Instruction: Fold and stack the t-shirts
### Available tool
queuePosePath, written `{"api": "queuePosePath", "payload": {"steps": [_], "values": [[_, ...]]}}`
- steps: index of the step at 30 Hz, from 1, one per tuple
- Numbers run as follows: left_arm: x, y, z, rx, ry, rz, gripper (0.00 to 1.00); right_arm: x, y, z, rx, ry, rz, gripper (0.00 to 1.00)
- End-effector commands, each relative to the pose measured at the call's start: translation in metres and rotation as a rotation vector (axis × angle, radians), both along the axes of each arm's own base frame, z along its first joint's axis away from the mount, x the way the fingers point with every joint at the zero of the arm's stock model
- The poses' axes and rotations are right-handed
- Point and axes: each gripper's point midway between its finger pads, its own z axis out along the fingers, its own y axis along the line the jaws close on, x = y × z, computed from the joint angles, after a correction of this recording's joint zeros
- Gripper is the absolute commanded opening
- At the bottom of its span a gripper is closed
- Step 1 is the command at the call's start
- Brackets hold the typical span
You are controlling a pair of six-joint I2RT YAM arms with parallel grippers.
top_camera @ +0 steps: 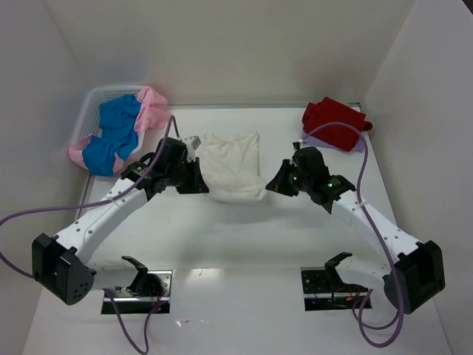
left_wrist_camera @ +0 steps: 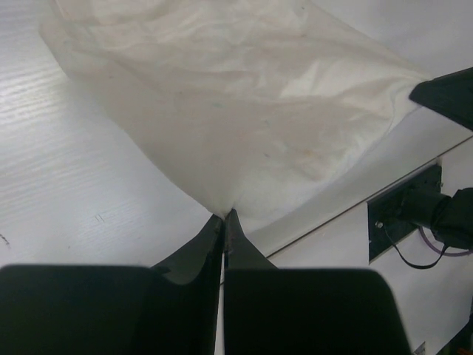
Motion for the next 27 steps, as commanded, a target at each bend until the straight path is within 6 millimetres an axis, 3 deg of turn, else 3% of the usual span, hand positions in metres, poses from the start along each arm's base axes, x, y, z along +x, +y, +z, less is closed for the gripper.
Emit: {"api": "queuePosePath", "payload": {"steps": [1,11,19,23,27], "values": [[0.027,0.002,0.015,0.023,-0.06,0.013,0.0,0.043,0.001,0.036,0.017,-0.119,-0.011,0.0],[0.121,0.011,0.021,0.042,-0.128,0.076,0.0,0.142,0.016,0.076,0.007,-0.25,-0.054,0.0],[0.188,0.031,-0.004,0.054,-0.116,0.115,0.0,0.215,0.012,0.058,-0.025,-0.253,-0.093,0.0],[0.211,0.032,-0.015,0.044,-0.109,0.113,0.0,0.247,0.009,0.038,-0.044,-0.241,-0.109,0.0],[0.227,0.033,-0.024,0.051,-0.109,0.114,0.0,0.264,0.016,0.021,-0.045,-0.221,-0.086,0.0]]}}
